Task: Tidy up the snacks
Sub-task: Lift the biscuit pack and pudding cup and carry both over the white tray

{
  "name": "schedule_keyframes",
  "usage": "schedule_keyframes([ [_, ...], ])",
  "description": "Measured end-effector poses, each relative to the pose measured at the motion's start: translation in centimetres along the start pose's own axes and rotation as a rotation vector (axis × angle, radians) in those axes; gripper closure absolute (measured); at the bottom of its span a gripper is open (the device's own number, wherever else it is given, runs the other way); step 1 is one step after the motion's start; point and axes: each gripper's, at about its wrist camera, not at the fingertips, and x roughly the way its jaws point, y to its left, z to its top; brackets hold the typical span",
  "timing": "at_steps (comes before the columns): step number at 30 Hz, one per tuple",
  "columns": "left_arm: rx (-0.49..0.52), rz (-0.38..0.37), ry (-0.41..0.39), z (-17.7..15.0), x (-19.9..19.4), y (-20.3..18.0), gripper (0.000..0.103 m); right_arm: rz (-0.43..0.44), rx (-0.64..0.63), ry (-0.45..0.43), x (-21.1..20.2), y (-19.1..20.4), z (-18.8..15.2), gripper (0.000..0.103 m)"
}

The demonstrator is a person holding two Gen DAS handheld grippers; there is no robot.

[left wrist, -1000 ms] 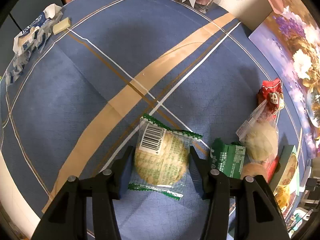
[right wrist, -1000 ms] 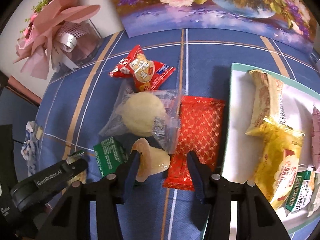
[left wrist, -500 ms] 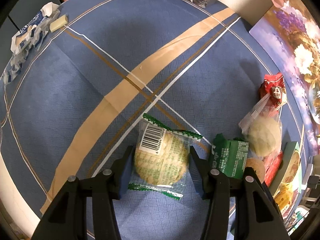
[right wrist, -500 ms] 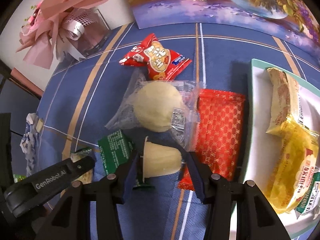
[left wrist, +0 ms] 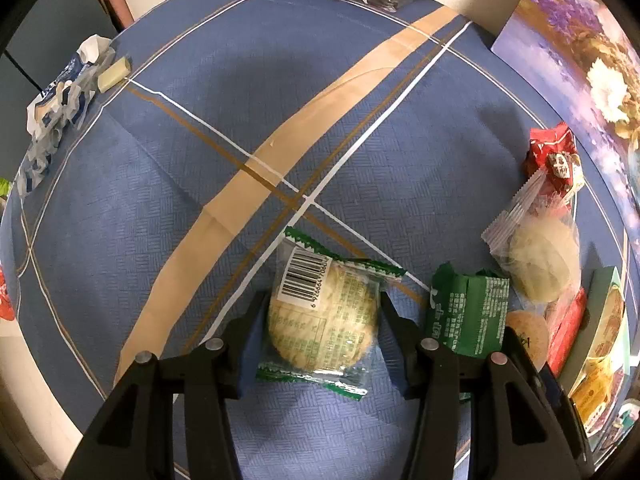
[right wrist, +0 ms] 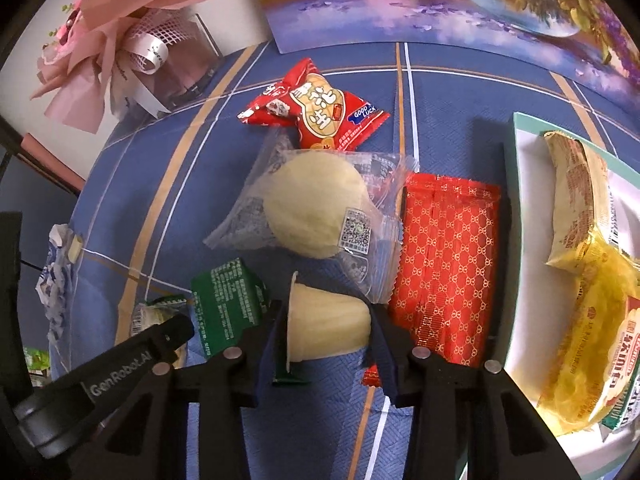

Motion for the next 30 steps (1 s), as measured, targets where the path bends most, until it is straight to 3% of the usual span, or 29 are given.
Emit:
schedule_keyframes([
  [10, -0.02, -0.088, -0.029, 0.6, -2.2, 0.1, 0.052, -0.006, 0.006, -0.016, -1.0, -0.1, 0.1, 0.063],
  [20, -0.007, -0.152, -0.132, 0.5, -6.9, -0.4, 0.052, 0.007, 0.066, -0.115, -6.3, -2.4, 1.4, 0.063],
  [24, 0.04, -0.183, -0.165, -0.5, -8.6, -2.0, 0.052, -0.012, 0.102, -0.141, -8.2, -4.2, 1.3, 0.063],
  [30, 0.206, -0.27, -0.171, -3.5, -9.8, -8.3, 0.051, -0.054, 0.148, -0.154, -10.1, -7.5, 0.9, 0.063],
])
